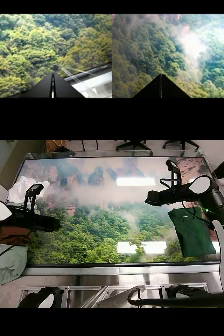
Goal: Fold the shirts.
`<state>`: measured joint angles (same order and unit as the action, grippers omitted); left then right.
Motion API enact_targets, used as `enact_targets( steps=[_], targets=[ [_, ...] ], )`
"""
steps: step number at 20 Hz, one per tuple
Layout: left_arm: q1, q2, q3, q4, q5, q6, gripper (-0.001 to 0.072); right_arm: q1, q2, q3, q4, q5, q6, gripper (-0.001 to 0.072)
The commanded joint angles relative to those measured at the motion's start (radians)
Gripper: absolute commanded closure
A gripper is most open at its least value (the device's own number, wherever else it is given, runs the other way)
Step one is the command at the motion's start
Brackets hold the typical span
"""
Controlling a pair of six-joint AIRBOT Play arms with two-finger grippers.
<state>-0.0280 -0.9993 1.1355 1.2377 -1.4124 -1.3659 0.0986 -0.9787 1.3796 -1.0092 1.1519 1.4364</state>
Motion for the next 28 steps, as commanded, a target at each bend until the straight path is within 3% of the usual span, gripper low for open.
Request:
enact_targets(
  steps=[1, 7, 15, 16, 17, 18, 22, 28],
  targets=[
    [0.008, 0.055, -0.082, -0.001, 0.051, 0.004, 0.0691, 0.001, 0.0, 0.0, 0.0, 0.0, 0.0, 0.0693],
    [0.008, 0.055, -0.082, 0.002, 0.065, 0.005, 0.069, 0.001, 0.0, 0.0, 0.0, 0.0, 0.0, 0.0692],
    [0.008, 0.055, -0.081, 0.057, 0.232, 0.007, 0.0686, 0.001, 0.0, 0.0, 0.0, 0.0, 0.0, 0.0692],
    [0.008, 0.054, -0.081, 0.109, 0.273, 0.007, 0.0616, 0.001, 0.0, 0.0, 0.0, 0.0, 0.0, 0.0692],
    [0.008, 0.045, -0.073, 0.18, 0.314, 0.007, 0.0154, 0.001, 0.0, 0.0, 0.0, 0.0, 0.0, 0.0693],
    [0.008, 0.021, -0.047, 0.263, 0.337, 0.004, 0.0013, 0.001, 0.0, 0.0, 0.0, 0.0, 0.0, 0.0692],
    [0.033, -0.176, 0.154, 0.66, 0.44, -0.009, 0.0014, 0.001, -0.002, 0.0, 0.0, 0.0, 0.0, 0.0692],
    [0.219, -0.648, 0.479, 0.682, 0.702, 0.015, 0.0014, 0.001, -0.009, 0.0, 0.012, -0.049, 0.0, 0.0692]
  ],
)
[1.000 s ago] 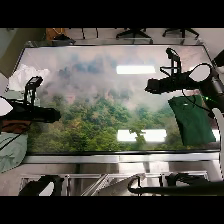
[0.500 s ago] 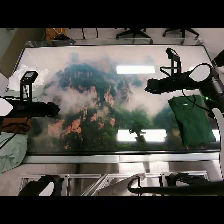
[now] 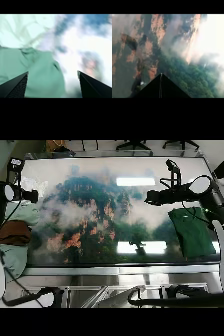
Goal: Fold the shirts.
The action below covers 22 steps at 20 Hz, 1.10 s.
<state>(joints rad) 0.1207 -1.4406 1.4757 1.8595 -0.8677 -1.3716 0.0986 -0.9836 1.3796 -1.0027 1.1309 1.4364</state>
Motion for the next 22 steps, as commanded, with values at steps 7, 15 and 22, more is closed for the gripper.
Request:
enact_targets(
  steps=[7, 15, 22],
  targets=[
    [0.186, -0.719, 0.495, -0.026, 0.253, 0.044, 0.0014, 0.001, -0.01, 0.0, 0.009, -0.025, 0.0, 0.0692],
    [0.176, -0.859, 0.572, -0.029, 0.304, 0.042, 0.0693, 0.001, -0.017, 0.0, 0.024, -0.024, 0.0, 0.0693],
    [0.064, -0.482, 0.573, -0.273, 0.275, 0.032, 0.0694, 0.001, -0.021, 0.0, 0.025, -0.035, 0.001, 0.0692]
  ],
)
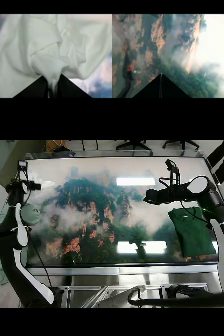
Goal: Fold the shirts.
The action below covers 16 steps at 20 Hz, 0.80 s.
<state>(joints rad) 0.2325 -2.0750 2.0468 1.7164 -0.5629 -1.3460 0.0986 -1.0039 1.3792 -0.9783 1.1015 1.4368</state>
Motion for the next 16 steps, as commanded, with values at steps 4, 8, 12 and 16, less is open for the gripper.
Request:
enact_targets(
  steps=[4, 8, 12, 16],
  targets=[
    [-0.16, 0.404, 0.001, -0.33, -0.328, 0.037, 0.0693, 0.001, -0.002, 0.0, 0.009, -0.006, 0.0, 0.0692],
    [-0.277, 0.56, -0.085, -0.63, -0.652, 0.035, 0.0693, 0.001, -0.012, 0.0, 0.023, 0.002, 0.0, 0.0692],
    [-0.419, 0.652, -0.32, -0.686, -0.701, -0.01, 0.0692, 0.001, -0.01, 0.0, 0.022, 0.013, 0.0, 0.0692],
    [-0.539, 0.632, -0.518, -0.691, -0.639, -0.037, 0.0497, 0.001, -0.025, 0.0, 0.022, 0.041, 0.0, 0.068]
  ],
)
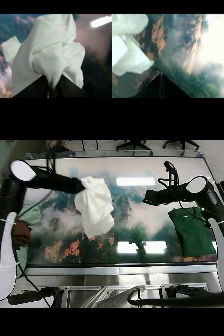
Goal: Fold the shirts.
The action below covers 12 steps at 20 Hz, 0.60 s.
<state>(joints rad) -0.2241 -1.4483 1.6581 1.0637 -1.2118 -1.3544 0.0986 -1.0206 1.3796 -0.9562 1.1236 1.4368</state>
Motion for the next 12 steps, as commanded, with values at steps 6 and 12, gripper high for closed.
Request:
enact_targets(
  steps=[6, 12],
  targets=[
    [0.007, -0.042, -0.039, -0.038, -0.258, -0.114, 0.0017, -0.028, -0.019, 0.0, -0.004, 0.126, -0.018, 0.0322],
    [0.108, 0.239, -0.621, -0.039, -0.191, -0.113, 0.0016, 0.017, -0.135, -0.072, 0.104, 0.184, -0.141, 0.0129]
  ],
)
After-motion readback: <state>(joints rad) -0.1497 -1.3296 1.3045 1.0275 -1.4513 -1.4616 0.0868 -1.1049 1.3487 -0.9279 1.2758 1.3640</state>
